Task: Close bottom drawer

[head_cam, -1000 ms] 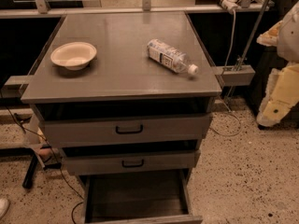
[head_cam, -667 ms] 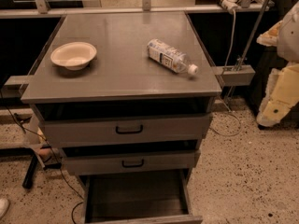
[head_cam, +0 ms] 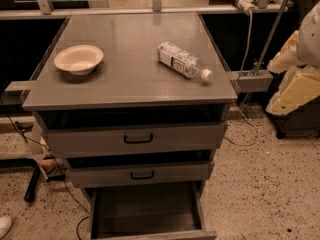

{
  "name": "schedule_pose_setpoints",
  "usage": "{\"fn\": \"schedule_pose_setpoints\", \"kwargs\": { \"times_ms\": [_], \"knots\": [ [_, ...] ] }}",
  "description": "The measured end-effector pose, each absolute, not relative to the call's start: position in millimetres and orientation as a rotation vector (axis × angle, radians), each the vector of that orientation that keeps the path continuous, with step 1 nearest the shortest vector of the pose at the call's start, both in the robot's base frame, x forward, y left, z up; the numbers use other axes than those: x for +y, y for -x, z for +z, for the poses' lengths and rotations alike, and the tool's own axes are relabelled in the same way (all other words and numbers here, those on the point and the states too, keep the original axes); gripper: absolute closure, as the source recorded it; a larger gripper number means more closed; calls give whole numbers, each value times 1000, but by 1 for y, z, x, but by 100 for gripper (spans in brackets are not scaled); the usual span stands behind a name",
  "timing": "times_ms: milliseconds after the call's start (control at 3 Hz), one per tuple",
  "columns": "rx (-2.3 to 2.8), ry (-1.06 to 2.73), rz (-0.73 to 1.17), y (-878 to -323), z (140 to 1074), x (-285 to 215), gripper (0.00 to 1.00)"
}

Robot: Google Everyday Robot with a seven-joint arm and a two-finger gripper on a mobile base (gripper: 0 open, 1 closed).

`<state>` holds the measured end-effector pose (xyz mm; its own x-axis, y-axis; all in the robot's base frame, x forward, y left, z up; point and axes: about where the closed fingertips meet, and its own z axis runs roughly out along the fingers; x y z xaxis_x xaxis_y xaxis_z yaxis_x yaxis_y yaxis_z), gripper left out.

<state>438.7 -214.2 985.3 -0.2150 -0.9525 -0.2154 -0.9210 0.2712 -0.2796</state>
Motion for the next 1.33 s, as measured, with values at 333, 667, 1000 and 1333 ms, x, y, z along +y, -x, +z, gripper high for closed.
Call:
{"fn": "schedule_pose_setpoints", "kwargs": {
  "times_ms": [333, 667, 1000, 1333],
  "knots": [
    [2207, 1707, -129, -439, 985, -214, 64],
    [2206, 1707, -129, -439, 985, -214, 89],
    [2200, 1706, -132, -438, 985, -214, 100],
    [2251, 1711, -105, -419, 956, -210, 100]
  ]
}}
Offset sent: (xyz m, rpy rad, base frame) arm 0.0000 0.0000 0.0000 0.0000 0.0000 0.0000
